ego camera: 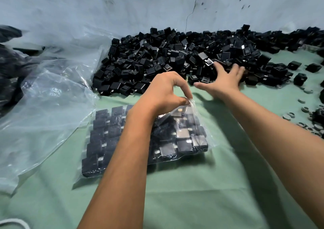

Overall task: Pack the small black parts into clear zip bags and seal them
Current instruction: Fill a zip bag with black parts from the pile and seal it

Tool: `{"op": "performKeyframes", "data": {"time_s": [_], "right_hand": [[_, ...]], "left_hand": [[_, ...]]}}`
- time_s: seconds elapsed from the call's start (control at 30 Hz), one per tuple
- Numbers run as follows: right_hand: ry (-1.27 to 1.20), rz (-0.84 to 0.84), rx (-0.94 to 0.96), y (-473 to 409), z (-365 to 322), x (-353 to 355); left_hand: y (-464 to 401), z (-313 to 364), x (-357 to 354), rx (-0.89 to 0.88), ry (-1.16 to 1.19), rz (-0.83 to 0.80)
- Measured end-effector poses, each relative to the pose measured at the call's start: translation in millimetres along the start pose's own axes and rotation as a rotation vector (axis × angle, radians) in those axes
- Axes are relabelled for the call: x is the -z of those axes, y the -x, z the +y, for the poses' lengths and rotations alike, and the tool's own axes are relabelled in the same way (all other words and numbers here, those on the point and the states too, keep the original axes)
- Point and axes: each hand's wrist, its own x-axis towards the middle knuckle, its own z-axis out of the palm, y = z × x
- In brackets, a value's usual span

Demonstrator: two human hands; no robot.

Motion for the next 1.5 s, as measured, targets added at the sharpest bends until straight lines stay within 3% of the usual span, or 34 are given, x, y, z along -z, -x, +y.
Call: {"op": "performKeyframes", "data": {"time_s": [0.33,0.5,0.67,0.73,0.87,0.93,1.0,1.3,1.5], "right_hand": [[0.042,-0.338,0.528,-2.3,-48.8,-29.6],[-0.011,-0.185,0.588,1.1,-47.3,-25.2],[0.153,-0.25,0.586,11.8,-63.3,-18.3],[0.182,-0.181,0.585,13.3,-67.0,-15.4],[-0.249,0.113,0.465,20.7,-59.6,-7.4],[-0.582,0.15,0.367,36.2,-49.3,-2.1],[-0.733,0.148,0.318,58.0,-33.9,-0.5],[-0.791,-0.115,0.435,122.5,15.6,-1.4],[-0.839,-0.101,0.424,129.3,10.7,4.7]], "left_hand": [[-1.0,-1.0,0.0,-0.028,0.022,0.0],[-0.2,0.6,0.6,-0.011,0.004,-0.024],[1.0,3.1,1.2,0.004,-0.01,-0.027],[1.4,2.7,2.0,0.01,-0.02,-0.029],[2.6,-0.5,5.5,0.014,-0.032,-0.03],[3.3,-1.3,6.4,0.014,-0.041,-0.041],[4.1,-1.1,6.9,0.014,-0.042,-0.052],[4.6,1.7,9.3,0.003,-0.007,-0.06],[4.9,1.5,10.7,-0.004,0.019,-0.05]]}}
